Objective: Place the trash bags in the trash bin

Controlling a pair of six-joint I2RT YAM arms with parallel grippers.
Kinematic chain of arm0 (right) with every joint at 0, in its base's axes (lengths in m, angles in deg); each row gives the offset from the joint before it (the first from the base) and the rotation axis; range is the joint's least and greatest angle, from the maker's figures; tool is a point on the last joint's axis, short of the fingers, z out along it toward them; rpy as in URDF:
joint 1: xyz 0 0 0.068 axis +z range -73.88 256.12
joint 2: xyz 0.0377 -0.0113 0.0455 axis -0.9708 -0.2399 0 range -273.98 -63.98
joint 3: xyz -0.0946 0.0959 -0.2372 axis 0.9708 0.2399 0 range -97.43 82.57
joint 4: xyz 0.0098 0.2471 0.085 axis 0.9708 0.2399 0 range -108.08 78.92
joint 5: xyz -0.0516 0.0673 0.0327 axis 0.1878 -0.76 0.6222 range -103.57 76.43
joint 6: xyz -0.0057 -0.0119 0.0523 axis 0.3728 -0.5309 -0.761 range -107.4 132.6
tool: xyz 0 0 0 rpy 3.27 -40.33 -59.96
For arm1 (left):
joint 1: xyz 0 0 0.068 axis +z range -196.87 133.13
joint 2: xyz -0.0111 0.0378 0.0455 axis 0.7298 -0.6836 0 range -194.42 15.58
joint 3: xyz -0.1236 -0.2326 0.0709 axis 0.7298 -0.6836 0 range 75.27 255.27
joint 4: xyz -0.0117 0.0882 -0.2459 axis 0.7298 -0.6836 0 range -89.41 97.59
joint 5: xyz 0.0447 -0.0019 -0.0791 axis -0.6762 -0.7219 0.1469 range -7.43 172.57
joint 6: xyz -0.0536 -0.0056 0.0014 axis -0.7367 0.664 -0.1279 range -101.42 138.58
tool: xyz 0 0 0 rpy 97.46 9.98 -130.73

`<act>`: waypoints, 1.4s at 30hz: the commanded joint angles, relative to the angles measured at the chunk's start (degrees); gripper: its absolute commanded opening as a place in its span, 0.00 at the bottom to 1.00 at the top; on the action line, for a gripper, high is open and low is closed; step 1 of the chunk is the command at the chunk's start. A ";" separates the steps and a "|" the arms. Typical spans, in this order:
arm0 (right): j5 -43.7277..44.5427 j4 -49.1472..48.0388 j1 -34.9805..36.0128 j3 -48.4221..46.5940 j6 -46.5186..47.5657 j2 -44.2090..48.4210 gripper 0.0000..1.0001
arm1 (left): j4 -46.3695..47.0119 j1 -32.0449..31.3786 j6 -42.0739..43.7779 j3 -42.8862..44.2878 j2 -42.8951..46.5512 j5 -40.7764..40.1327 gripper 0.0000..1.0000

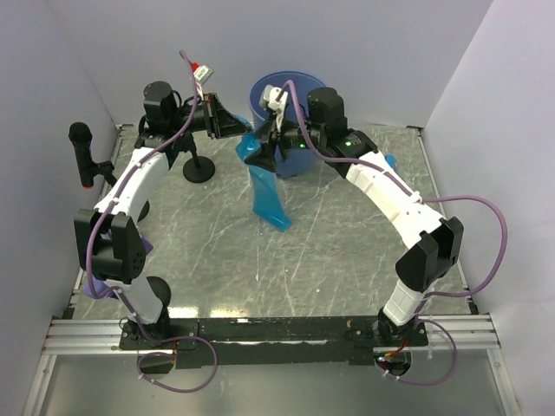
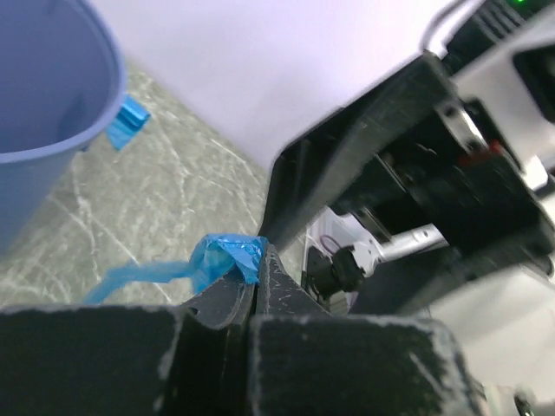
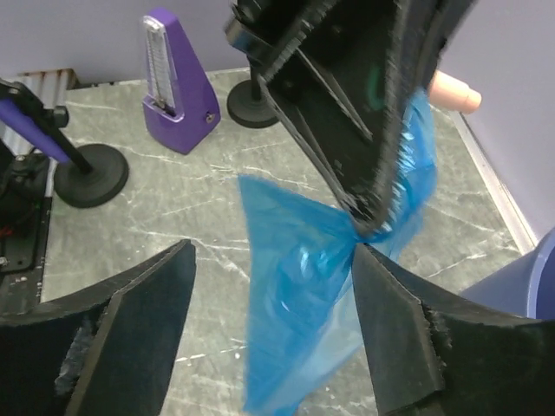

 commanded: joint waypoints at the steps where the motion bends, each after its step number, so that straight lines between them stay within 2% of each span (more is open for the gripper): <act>1: 6.45 -0.73 1.56 -4.08 1.15 0.20 0.89 | -4.52 0.13 4.69 0.58 4.60 -4.60 0.01; 5: 16.21 -0.28 3.32 -5.76 2.74 -1.55 0.89 | -6.63 0.13 6.00 0.14 5.75 -5.75 0.01; 9: 19.30 -0.55 3.32 -6.55 3.35 -2.96 0.80 | -6.55 0.13 5.92 -0.56 6.63 -5.75 0.01; 10: 19.04 -0.55 3.32 -6.81 3.53 -3.22 0.75 | -6.55 0.22 6.00 -0.74 6.80 -5.66 0.01; 11: 17.47 -0.29 3.24 -7.16 4.05 -3.49 0.64 | -6.55 0.14 6.01 -0.83 6.98 -5.66 0.01; 12: 15.80 0.41 3.15 -7.86 5.27 -3.84 0.47 | -6.37 0.13 5.83 -1.00 7.24 -5.57 0.01; 13: 14.48 1.12 3.15 -8.48 6.07 -4.02 0.37 | -6.37 0.13 5.83 -1.01 7.24 -5.49 0.01; 16: 11.58 2.35 3.15 -8.57 7.30 -3.32 0.27 | -6.11 0.13 6.01 -0.92 7.33 -4.88 0.01; 17: 9.83 2.96 2.89 -8.49 7.74 -3.05 0.21 | -5.24 0.22 5.66 -0.92 7.33 -4.17 0.04; 18: 7.11 3.49 2.45 -8.31 7.66 -2.70 0.17 | -4.79 0.40 5.31 -0.83 7.24 -3.38 0.12; 20: 2.80 4.28 0.87 -7.61 6.61 -1.48 0.00 | -3.48 1.01 4.69 -0.57 7.33 -1.89 0.26; 22: -3.25 3.50 -1.32 -5.94 4.42 -0.07 0.00 | 0.55 1.80 2.41 -1.44 7.77 1.09 0.33; 26: -16.08 2.71 -4.93 -4.18 0.99 1.17 0.00 | 7.15 2.60 3.27 -5.65 10.22 7.25 0.38; 28: -21.11 0.52 -6.16 -2.78 -1.99 1.43 0.00 | 8.82 2.60 5.12 -7.67 11.54 8.05 0.38; 32: -24.64 -6.25 -6.96 1.53 -9.12 2.66 0.00 | 16.03 1.72 4.86 -9.00 12.08 8.05 0.32; 34: -25.78 -9.14 -6.96 2.41 -11.48 2.75 0.00 | 13.78 0.58 8.44 -7.78 12.25 6.21 0.32; 39: -28.25 -15.04 -6.96 3.20 -18.51 2.49 0.02 | -6.35 -3.02 31.81 -0.84 12.08 3.30 0.30; 42: -27.72 -16.28 -6.96 3.47 -19.93 2.49 0.02 | -8.56 -4.34 34.30 0.66 11.73 4.36 0.24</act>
